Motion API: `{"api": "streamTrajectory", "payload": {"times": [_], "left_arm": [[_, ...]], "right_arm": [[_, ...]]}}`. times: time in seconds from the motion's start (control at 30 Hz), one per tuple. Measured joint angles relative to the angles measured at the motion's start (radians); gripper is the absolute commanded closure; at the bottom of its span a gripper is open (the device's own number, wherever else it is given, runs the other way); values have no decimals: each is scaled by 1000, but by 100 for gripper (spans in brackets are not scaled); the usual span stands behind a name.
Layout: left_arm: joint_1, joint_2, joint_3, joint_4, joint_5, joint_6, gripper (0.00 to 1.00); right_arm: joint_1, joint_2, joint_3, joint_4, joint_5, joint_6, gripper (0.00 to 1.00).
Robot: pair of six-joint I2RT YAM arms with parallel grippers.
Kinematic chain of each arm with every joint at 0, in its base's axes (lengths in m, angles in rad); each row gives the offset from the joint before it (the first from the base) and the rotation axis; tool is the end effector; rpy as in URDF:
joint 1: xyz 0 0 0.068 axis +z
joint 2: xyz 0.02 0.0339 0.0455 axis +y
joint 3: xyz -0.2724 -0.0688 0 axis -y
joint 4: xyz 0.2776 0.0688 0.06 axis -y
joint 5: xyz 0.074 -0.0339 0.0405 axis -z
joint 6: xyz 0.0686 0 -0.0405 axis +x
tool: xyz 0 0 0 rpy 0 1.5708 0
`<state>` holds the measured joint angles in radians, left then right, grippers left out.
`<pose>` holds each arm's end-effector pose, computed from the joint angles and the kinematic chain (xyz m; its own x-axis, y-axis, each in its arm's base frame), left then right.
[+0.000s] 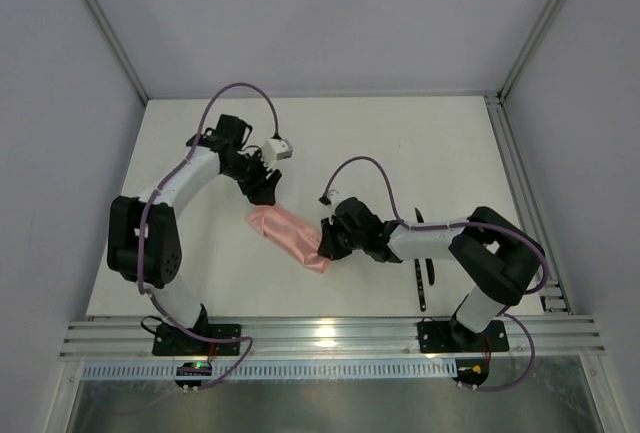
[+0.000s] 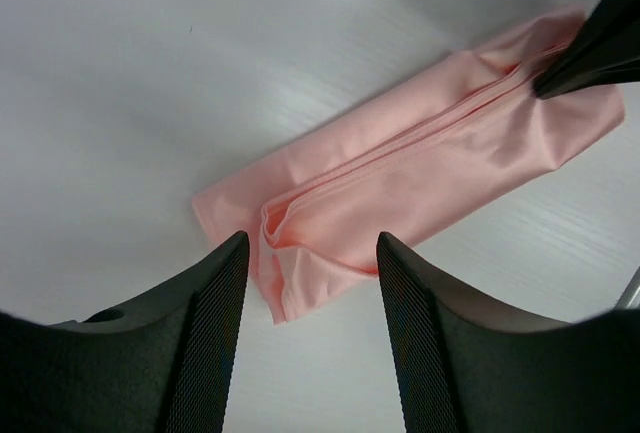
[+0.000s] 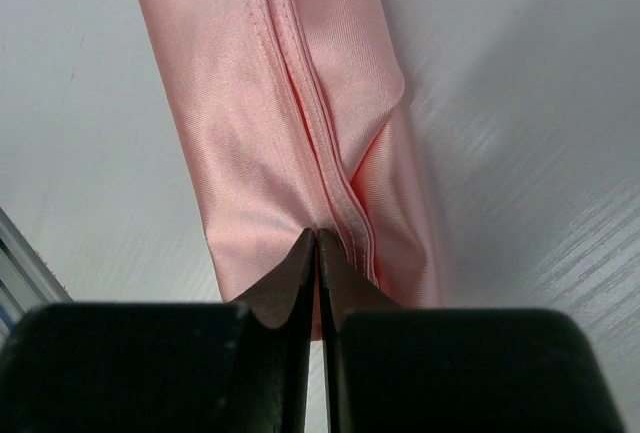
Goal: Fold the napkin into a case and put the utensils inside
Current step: Stuff the top corner of the square-folded napkin into the folded napkin.
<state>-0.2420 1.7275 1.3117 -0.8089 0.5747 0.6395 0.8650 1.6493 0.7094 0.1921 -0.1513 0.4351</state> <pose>0.3652 -0.1285 0.2015 -0.5059 0.6408 -0.5774 0.8501 0.4839 -0.2079 0.2240 0.2788 0.0999 -0.7473 -0.2345 -0.6217 -0.5614 0.7234 0.4020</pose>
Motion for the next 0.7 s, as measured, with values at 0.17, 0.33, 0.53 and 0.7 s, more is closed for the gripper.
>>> {"api": "streamTrajectory", "payload": {"times": [0.17, 0.33, 0.53, 0.7], "left_arm": [[-143, -50, -14, 25, 84, 151, 45], [-258, -25, -80, -12, 134, 415, 39], [-260, 45, -82, -58, 126, 632, 33], [-324, 53, -117, -26, 94, 649, 39]], "right_arm": [[-41, 0, -34, 58, -80, 1, 93], [-74, 20, -50, 115, -161, 12, 92], [-100, 34, -82, 196, -221, 38, 92], [-106, 41, -87, 216, -246, 45, 92]]}}
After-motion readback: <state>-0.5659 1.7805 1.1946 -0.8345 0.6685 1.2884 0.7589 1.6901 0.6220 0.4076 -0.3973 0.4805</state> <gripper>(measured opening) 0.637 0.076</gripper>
